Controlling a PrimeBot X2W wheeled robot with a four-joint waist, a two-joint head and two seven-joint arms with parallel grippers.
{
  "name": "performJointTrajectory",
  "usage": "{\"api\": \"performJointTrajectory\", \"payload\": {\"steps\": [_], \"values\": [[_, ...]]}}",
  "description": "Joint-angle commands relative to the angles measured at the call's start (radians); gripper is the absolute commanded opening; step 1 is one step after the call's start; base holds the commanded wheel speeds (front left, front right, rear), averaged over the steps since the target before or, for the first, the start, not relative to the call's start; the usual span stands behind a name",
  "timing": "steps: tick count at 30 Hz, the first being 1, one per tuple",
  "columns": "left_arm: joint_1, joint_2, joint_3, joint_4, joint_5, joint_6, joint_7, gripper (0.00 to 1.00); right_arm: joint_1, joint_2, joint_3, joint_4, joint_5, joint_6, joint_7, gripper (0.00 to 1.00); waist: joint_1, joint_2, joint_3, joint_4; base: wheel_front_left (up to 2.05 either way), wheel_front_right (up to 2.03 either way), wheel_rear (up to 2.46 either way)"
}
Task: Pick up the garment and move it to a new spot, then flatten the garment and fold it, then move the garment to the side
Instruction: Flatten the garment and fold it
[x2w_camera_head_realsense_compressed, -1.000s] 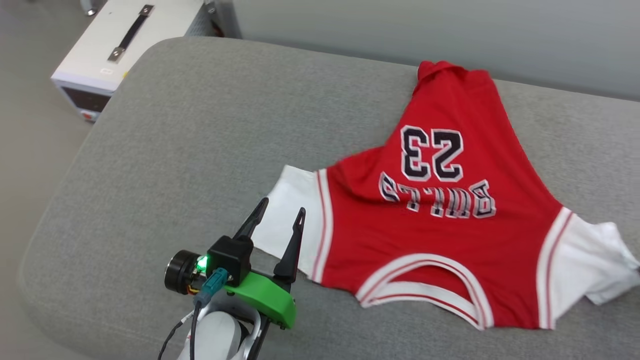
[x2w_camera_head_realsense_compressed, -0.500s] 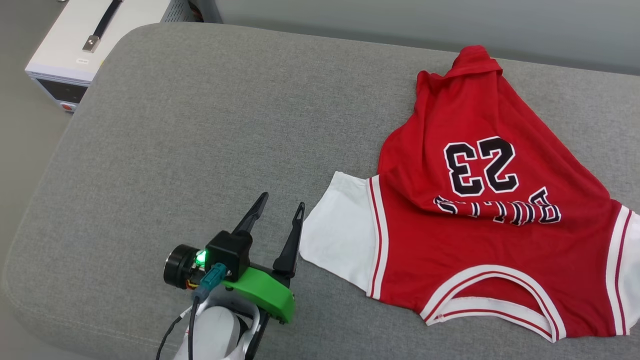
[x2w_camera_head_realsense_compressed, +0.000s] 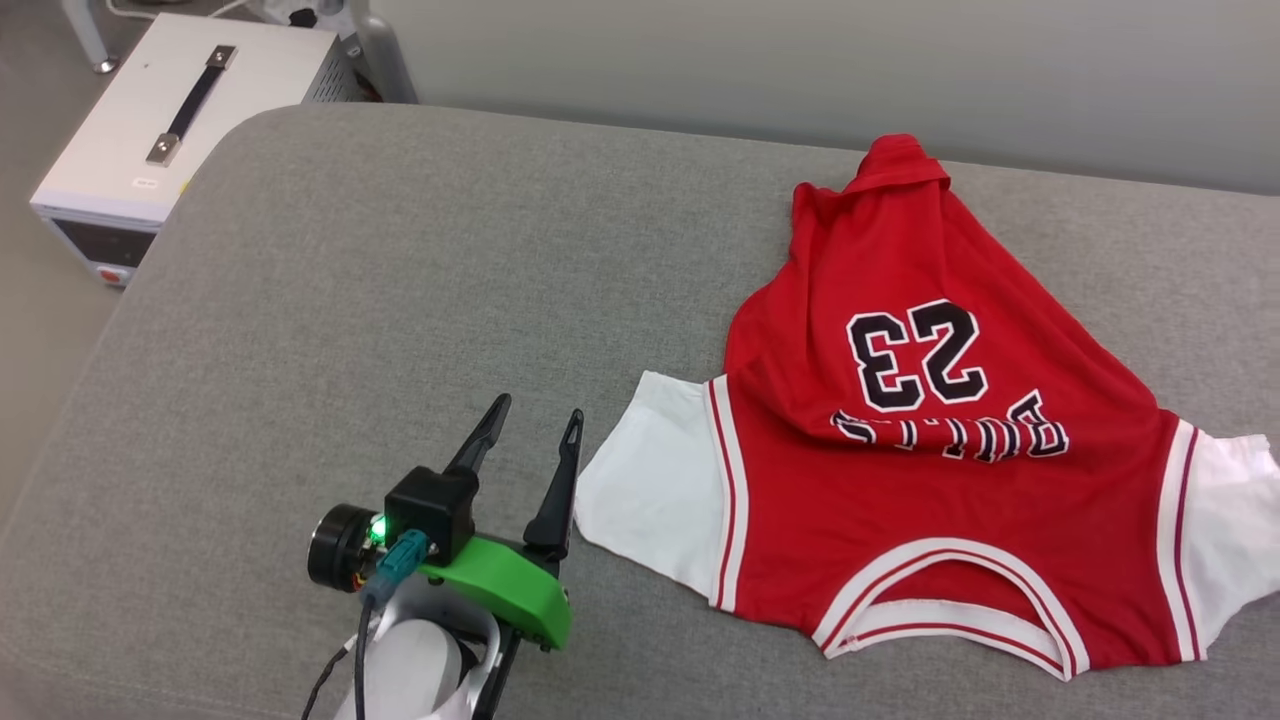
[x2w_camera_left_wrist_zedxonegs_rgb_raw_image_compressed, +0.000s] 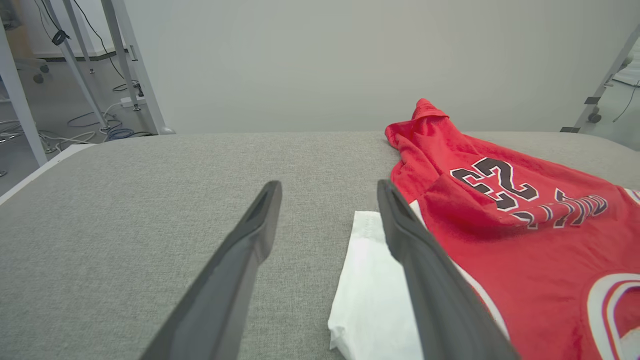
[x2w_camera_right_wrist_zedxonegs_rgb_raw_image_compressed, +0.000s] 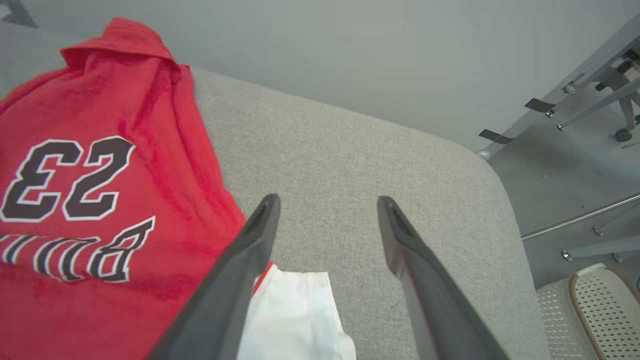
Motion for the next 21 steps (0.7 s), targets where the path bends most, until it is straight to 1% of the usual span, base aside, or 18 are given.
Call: {"api": "performJointTrajectory", "payload": {"steps": [1, 4, 6, 10, 11, 12, 14, 18, 19, 21], "values": [[0.017, 0.004, 0.009, 0.001, -0.010, -0.005, -0.006, 1.00, 0.011, 0.028, -0.017, -0.019, 0.002, -0.001, -0.045, 1.00, 0.0000, -0.0001, -0.035, -0.032, 0.00, 0.00, 0.00], [0.033, 0.005, 0.017, -0.002, -0.019, -0.006, -0.006, 1.00, 0.056, 0.084, -0.059, -0.064, -0.002, -0.001, -0.130, 1.00, 0.0000, -0.0001, -0.051, -0.047, 0.00, 0.00, 0.00], [0.044, 0.004, 0.023, -0.004, -0.029, -0.006, -0.006, 1.00, 0.108, 0.139, -0.093, -0.109, -0.005, -0.001, -0.190, 1.00, 0.0000, -0.0001, -0.061, -0.056, 0.00, 0.00, 0.00], [0.062, 0.002, 0.033, -0.008, -0.047, -0.007, -0.006, 1.00, 0.212, 0.226, -0.121, -0.199, -0.006, -0.001, -0.278, 1.00, 0.0000, -0.0001, -0.072, -0.069, 0.00, 0.00, 0.00], [0.093, 0.002, 0.043, -0.007, -0.068, -0.009, -0.006, 1.00, 0.325, 0.347, -0.146, -0.274, -0.015, -0.001, -0.376, 1.00, 0.0000, -0.0001, -0.079, -0.094, 0.00, 0.00, 0.00], [0.098, 0.004, 0.042, -0.004, -0.068, -0.009, -0.006, 1.00, 0.341, 0.373, -0.152, -0.282, -0.016, -0.001, -0.392, 1.00, 0.0000, -0.0001, -0.080, -0.100, 0.00, 0.00, 0.00], [0.104, 0.008, 0.042, 0.001, -0.068, -0.010, -0.006, 1.00, 0.364, 0.412, -0.162, -0.295, -0.018, -0.001, -0.407, 1.00, 0.0000, -0.0001, -0.080, -0.108, 0.00, 0.00, 0.00], [0.101, 0.015, 0.036, 0.021, -0.076, -0.010, 0.006, 1.00, 0.387, 0.457, -0.170, -0.309, -0.033, -0.001, -0.404, 1.00, 0.0000, -0.0001, -0.072, -0.127, 0.00, 0.00, 0.00], [0.096, 0.017, 0.038, 0.017, -0.080, -0.007, 0.019, 1.00, 0.388, 0.461, -0.170, -0.313, -0.036, -0.001, -0.402, 1.00, 0.0000, -0.0001, -0.069, -0.131, 0.00, 0.00, 0.00], [0.085, 0.029, 0.034, 0.011, -0.078, -0.002, 0.085, 1.00, 0.388, 0.470, -0.175, -0.321, -0.039, -0.001, -0.395, 1.00, 0.0000, -0.0001, -0.062, -0.139, 0.00, 0.00, 0.00]]}}
